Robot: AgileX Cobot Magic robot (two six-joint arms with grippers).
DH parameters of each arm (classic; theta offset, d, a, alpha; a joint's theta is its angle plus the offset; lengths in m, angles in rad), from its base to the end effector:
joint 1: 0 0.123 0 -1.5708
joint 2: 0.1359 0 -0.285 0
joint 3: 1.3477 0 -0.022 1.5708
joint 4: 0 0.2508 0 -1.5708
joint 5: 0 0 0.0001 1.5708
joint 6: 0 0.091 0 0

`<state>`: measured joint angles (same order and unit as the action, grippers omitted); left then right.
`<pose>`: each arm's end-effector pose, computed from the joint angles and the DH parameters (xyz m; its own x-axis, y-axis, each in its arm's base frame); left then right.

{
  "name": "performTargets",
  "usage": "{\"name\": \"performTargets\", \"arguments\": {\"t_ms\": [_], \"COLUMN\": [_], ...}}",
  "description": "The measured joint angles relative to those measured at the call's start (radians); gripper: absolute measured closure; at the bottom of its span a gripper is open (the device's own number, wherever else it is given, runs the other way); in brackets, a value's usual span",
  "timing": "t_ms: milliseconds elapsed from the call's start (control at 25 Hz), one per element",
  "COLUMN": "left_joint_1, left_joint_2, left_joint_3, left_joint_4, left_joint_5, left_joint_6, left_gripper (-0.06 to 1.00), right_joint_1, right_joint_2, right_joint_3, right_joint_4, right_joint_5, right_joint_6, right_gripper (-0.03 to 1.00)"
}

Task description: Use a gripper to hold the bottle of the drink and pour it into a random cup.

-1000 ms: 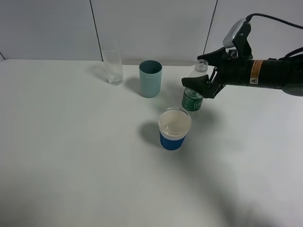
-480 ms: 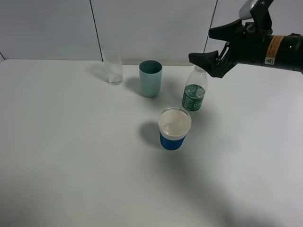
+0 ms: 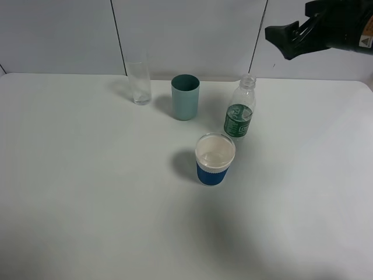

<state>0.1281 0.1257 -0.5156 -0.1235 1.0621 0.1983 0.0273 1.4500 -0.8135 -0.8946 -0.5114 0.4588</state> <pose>0.0141 -0.0081 0.2816 -0.5450 0.0676 -0.8357 0.0374 0.9977 0.0563 0.3109 0.0432 0.2781 -0.0525 -0.3342 -0.9410 -0.4471 0.8505 -0.2771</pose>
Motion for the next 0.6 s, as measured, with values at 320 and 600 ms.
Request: {"name": "performTargets", "arguments": {"t_ms": [320,600], "left_joint_1": [0.000,0.000], "left_joint_2": [0.000,0.000], "left_joint_3": [0.000,0.000], "left_joint_4": [0.000,0.000], "left_joint_5": [0.000,0.000], "left_joint_6": [0.000,0.000], "left_gripper": [-0.05,-0.05], "right_joint_1": [0.000,0.000], "right_joint_2": [-0.116,-0.263], "right_joint_3": [0.001,0.001], "right_joint_4": [0.305,0.618], "right_joint_5": [0.339,0.623], "right_joint_6": [-0.219,-0.599], "right_gripper": [0.18,0.21]}}
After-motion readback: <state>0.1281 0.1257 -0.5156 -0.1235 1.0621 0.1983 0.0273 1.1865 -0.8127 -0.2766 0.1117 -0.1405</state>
